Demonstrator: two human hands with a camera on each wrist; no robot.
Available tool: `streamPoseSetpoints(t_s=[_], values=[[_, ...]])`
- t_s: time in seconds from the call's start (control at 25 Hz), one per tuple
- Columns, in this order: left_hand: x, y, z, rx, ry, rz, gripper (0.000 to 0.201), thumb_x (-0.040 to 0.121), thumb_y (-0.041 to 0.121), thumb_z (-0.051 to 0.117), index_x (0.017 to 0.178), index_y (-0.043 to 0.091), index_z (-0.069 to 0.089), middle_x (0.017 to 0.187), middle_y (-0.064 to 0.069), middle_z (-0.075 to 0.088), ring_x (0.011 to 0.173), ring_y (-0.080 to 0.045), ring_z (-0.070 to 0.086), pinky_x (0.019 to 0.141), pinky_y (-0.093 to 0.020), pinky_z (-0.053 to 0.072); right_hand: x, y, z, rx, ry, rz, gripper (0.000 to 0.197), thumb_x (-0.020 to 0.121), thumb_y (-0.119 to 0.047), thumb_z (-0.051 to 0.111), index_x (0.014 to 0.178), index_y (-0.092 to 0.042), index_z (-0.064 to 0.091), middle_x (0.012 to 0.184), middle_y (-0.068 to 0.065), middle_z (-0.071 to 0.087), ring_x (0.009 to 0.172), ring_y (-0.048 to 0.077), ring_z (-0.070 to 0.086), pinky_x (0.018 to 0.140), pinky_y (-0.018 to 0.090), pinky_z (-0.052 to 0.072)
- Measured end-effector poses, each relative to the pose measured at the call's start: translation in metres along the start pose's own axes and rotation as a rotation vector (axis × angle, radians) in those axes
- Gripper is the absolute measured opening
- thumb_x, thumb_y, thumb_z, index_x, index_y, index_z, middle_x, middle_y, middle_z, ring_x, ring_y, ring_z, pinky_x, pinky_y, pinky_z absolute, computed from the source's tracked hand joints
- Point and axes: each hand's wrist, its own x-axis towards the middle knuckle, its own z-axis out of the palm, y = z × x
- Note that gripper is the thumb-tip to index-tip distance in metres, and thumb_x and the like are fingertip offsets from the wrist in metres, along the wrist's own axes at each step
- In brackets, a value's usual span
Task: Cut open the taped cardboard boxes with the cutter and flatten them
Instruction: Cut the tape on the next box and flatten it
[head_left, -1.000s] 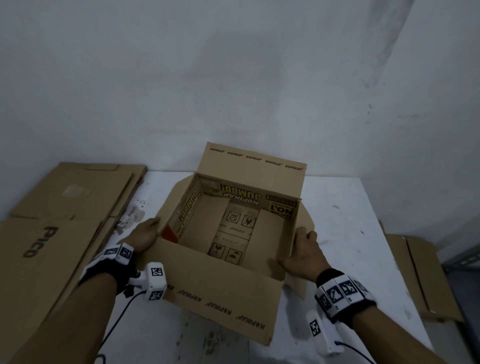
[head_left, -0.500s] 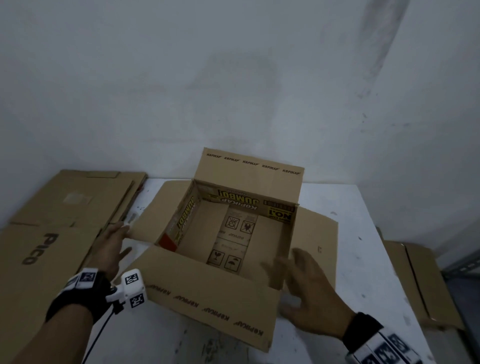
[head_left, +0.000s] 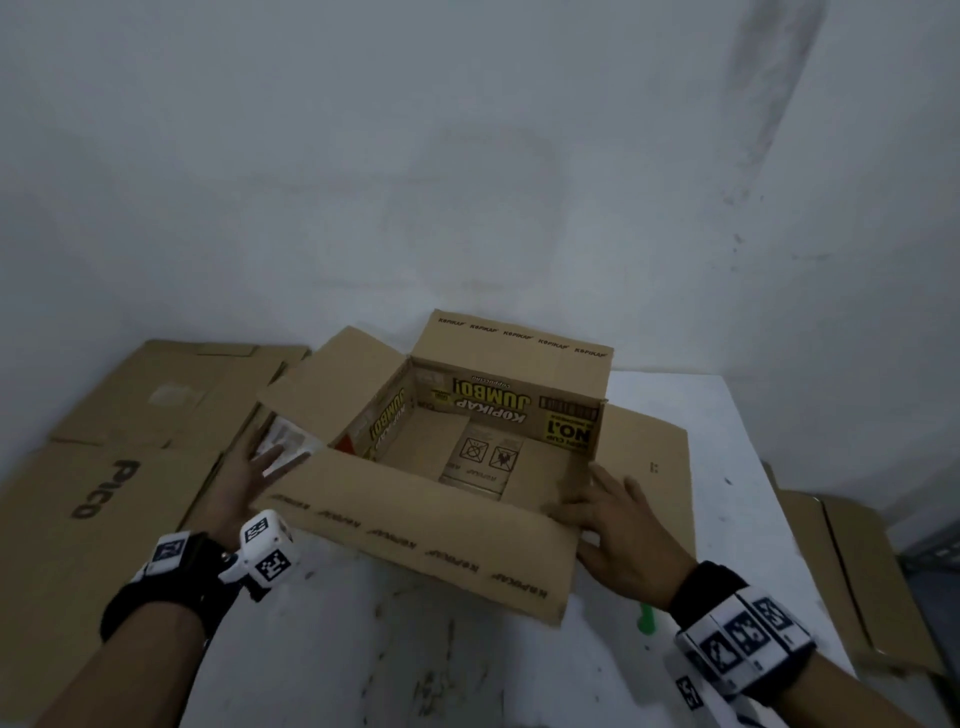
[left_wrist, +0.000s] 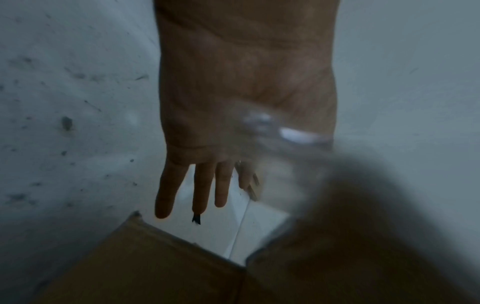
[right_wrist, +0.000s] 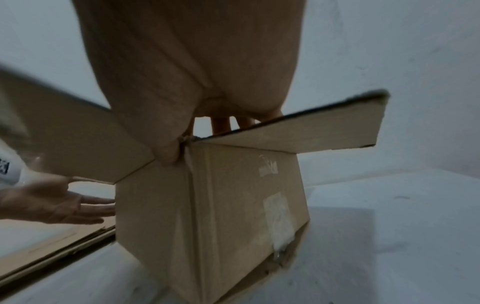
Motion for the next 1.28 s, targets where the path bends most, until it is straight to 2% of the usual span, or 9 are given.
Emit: streamPoseSetpoints(t_s=[0.2, 0.48, 0.56, 0.68, 0.8, 0.92, 1.08, 1.2, 1.28], values=[[-0.003, -0.004, 0.018, -0.134, -0.080, -0.162, 0.059, 0.096, 0.064, 0.045, 0.136, 0.021, 0.054, 0.125, -0.009, 0.060, 0.109, -0.029, 0.058, 0.088, -0.053, 0.049, 0.016, -0.008, -0.027, 0.390, 0.251, -0.112, 0.045, 0.101, -0.060, 0.036, 0.118, -0.030, 0.065, 0.113, -0.010, 0.066, 0.107, 0.016, 0.061, 0.084, 0.045, 0.053], [-0.006, 0.001, 0.039, -0.173, 0.041, -0.064, 0.076, 0.091, 0.074, 0.038, 0.147, 0.023, 0.048, 0.144, -0.012, 0.050, 0.135, -0.032, 0.044, 0.100, -0.054, 0.041, 0.020, -0.033, -0.094, 0.712, 0.296, 0.067, 0.042, 0.097, -0.054, 0.053, 0.082, -0.019, 0.071, 0.084, 0.000, 0.072, 0.079, 0.017, 0.068, 0.067, 0.032, 0.048], [-0.011, 0.006, 0.039, -0.197, 0.017, -0.044, 0.076, 0.086, 0.076, 0.040, 0.142, 0.027, 0.053, 0.136, -0.006, 0.058, 0.128, -0.030, 0.049, 0.092, -0.051, 0.045, 0.016, -0.037, -0.109, 0.961, 0.261, 0.093, 0.031, 0.101, -0.041, 0.053, 0.083, -0.025, 0.073, 0.084, -0.009, 0.073, 0.078, 0.008, 0.069, 0.074, 0.026, 0.049], [-0.006, 0.005, 0.030, -0.311, 0.102, 0.031, 0.069, 0.078, 0.076, 0.050, 0.127, 0.030, 0.064, 0.120, 0.001, 0.067, 0.116, -0.026, 0.057, 0.080, -0.043, 0.051, 0.012, -0.037, -0.122, 1.268, 0.193, 0.210, 0.031, 0.100, -0.031, 0.054, 0.110, -0.006, 0.070, 0.108, 0.010, 0.074, 0.100, 0.024, 0.070, 0.092, 0.036, 0.052], [-0.007, 0.007, 0.025, -0.204, 0.261, 0.116, 0.087, 0.073, 0.084, 0.049, 0.133, 0.023, 0.061, 0.133, -0.007, 0.063, 0.121, -0.032, 0.057, 0.096, -0.050, 0.047, 0.013, -0.034, -0.121, 1.429, 0.172, 0.368, 0.037, 0.097, -0.036, 0.058, 0.118, -0.007, 0.068, 0.114, 0.015, 0.073, 0.109, 0.029, 0.068, 0.101, 0.043, 0.049], [-0.006, 0.010, 0.015, -0.153, 0.448, 0.172, 0.078, 0.079, 0.075, 0.056, 0.134, 0.019, 0.056, 0.126, -0.007, 0.060, 0.104, -0.031, 0.059, 0.075, -0.041, 0.050, 0.014, -0.033, -0.111, 1.645, 0.162, 0.475, 0.037, 0.098, -0.034, 0.057, 0.123, -0.008, 0.064, 0.116, 0.017, 0.071, 0.110, 0.035, 0.067, 0.104, 0.051, 0.046], [-0.014, 0.021, 0.001, -0.179, -0.021, 0.003, 0.045, 0.090, 0.056, 0.058, 0.105, 0.016, 0.071, 0.084, -0.006, 0.072, 0.067, -0.023, 0.067, 0.062, -0.036, 0.054, 0.015, -0.025, -0.082, 1.838, 0.046, 0.641, 0.044, 0.099, -0.036, 0.053, 0.101, 0.001, 0.077, 0.099, 0.024, 0.073, 0.080, 0.036, 0.072, 0.089, 0.050, 0.051], [-0.006, 0.037, -0.007, -0.030, -0.040, -0.081, 0.041, 0.093, 0.032, 0.064, 0.123, 0.004, 0.064, 0.107, -0.021, 0.071, 0.082, -0.032, 0.069, 0.083, -0.048, 0.057, 0.019, -0.013, -0.046, 1.925, -0.006, 0.765, 0.048, 0.099, -0.038, 0.053, 0.113, 0.005, 0.070, 0.104, 0.027, 0.071, 0.082, 0.039, 0.071, 0.080, 0.050, 0.057], [-0.005, 0.052, -0.004, 0.074, -0.018, -0.042, 0.041, 0.091, 0.030, 0.067, 0.121, 0.001, 0.066, 0.115, -0.025, 0.068, 0.090, -0.036, 0.067, 0.095, -0.053, 0.050, 0.019, -0.009, -0.016, 1.929, -0.068, 0.865, 0.054, 0.098, -0.040, 0.053, 0.121, 0.008, 0.066, 0.119, 0.032, 0.064, 0.097, 0.046, 0.066, 0.095, 0.057, 0.050]])
